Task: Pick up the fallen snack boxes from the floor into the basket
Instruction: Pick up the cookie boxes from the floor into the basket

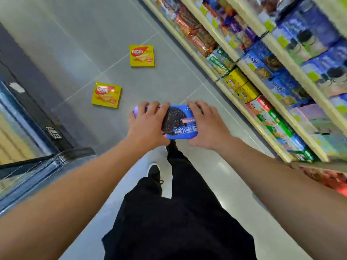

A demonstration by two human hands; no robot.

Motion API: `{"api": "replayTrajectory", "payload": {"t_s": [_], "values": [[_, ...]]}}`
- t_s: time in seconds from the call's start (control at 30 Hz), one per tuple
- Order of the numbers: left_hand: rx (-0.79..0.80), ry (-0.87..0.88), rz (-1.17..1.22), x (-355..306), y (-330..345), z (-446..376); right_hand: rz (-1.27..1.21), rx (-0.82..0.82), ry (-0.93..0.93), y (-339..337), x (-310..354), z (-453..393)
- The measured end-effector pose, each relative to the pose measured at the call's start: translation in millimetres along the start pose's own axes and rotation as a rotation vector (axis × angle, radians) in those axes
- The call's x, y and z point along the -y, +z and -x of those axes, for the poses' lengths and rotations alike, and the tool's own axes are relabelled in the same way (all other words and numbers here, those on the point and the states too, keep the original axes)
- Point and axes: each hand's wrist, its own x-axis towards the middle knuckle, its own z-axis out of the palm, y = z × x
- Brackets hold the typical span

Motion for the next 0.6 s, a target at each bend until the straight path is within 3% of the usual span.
{"api": "replayTrajectory", "payload": {"t_s": [0.1,0.2,0.33,0.47,0.6], "values": [[-0.058,0.155,-0.083,-17.7,-9.9,22.9,-0.387,-0.096,0.154,1.4,4.5,55.4],[-0.058,0.312,-0.149,-45.3,-19.2,38.3,-0.858,-0.330,0.469,-2.5,1.7,110.4],[-0.052,0.524,-0.156,-106.9,-31.3,49.6,-1.128,-0.494,0.817,-4.2,-20.3,177.0],[-0.098,0.739,-0.193,-184.7,-31.4,72.0,-1.475,-0.719,0.940,-1.7,-44.5,244.9],[-0.204,0.916,-0.205,-262.2,-16.5,114.1,-1.556,-1.059,1.012,-1.1,-68.2,319.1]]}}
